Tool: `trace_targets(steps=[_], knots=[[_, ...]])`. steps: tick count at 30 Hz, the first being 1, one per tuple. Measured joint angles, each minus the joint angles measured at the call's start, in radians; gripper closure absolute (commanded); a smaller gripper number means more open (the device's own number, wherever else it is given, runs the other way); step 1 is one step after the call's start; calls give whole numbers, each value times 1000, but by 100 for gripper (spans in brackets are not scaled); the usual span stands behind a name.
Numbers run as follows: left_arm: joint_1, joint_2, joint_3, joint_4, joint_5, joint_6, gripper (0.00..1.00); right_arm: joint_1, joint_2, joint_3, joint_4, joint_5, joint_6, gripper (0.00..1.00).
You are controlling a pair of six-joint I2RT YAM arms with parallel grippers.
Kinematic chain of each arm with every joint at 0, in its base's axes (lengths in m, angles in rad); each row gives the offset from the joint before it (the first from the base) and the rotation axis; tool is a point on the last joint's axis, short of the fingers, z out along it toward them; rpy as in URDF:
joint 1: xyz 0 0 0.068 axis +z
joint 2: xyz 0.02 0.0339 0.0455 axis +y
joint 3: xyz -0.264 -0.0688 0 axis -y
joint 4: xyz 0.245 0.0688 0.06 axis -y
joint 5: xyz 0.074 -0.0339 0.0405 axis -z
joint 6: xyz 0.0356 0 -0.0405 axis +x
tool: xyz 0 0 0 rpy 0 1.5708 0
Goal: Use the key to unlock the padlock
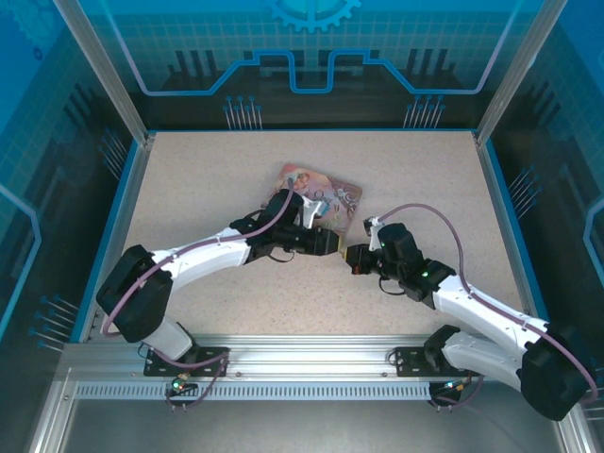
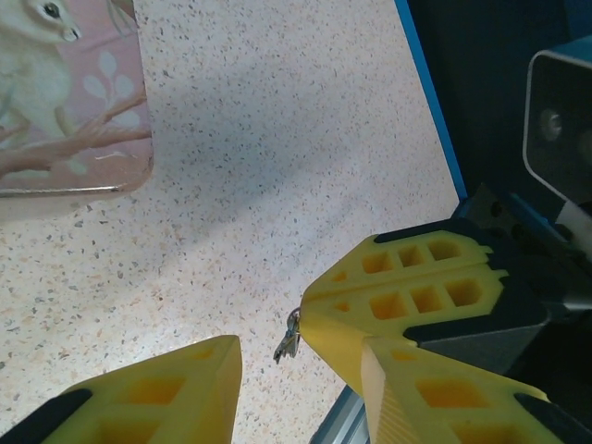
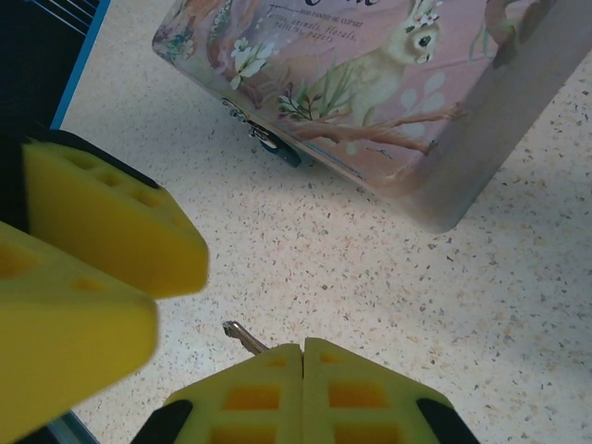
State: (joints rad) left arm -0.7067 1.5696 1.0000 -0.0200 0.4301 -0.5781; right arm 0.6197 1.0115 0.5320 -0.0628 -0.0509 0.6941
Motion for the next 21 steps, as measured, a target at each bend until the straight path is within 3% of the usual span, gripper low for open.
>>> trace_targets(steps=[12, 17, 21], knots=[[-14, 33, 7, 1, 13, 0, 70, 4, 5, 4, 10, 0, 0, 100], [-16, 34, 7, 3, 13, -2, 78, 4, 6, 7, 19, -1, 0, 100], [-16, 34, 7, 3, 12, -3, 92, 9, 6, 7, 19, -1, 0, 100]])
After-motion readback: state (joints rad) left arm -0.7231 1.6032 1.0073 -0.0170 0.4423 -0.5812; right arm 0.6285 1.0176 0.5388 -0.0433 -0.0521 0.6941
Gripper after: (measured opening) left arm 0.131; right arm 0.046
